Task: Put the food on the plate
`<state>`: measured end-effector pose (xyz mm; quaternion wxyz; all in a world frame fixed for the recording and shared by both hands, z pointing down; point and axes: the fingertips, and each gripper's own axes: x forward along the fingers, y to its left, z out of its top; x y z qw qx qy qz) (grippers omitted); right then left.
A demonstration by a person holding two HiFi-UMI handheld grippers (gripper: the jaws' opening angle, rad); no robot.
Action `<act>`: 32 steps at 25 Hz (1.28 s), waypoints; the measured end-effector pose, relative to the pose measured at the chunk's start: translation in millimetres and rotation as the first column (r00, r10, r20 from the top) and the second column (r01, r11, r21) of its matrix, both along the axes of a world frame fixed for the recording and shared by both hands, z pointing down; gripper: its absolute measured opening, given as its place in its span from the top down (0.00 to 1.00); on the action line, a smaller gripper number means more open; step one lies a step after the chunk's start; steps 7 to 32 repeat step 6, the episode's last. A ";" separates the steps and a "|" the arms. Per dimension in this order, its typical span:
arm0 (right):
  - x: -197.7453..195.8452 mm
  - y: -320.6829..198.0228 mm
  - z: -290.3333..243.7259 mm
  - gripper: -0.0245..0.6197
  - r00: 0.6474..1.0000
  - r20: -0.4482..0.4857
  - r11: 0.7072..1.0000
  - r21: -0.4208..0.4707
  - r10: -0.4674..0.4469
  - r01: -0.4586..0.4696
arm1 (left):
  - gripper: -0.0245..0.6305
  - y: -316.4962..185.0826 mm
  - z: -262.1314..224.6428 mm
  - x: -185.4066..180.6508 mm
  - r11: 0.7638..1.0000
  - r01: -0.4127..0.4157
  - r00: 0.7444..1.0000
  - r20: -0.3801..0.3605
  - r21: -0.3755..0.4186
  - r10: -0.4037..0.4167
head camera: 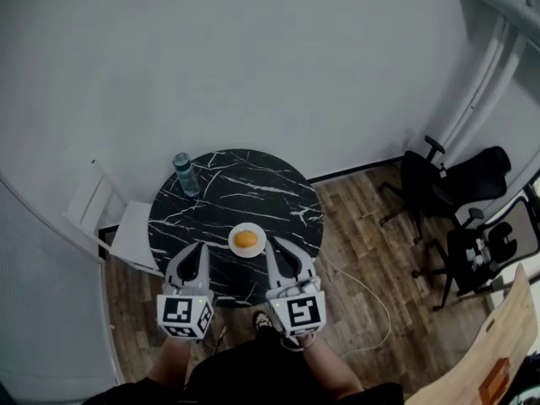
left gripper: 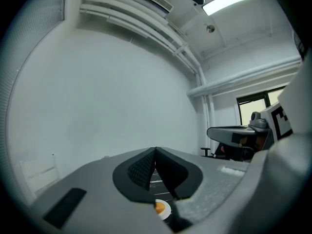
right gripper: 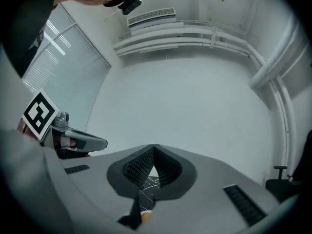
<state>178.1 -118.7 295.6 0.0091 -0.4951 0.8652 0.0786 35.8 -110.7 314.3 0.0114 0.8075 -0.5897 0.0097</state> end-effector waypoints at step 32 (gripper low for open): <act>7.8 -16.0 0.8 0.97 1.000 0.001 1.000 0.004 0.009 -0.009 | 0.96 -15.5 6.9 5.5 1.000 -0.001 1.000 -0.011 -0.008 0.001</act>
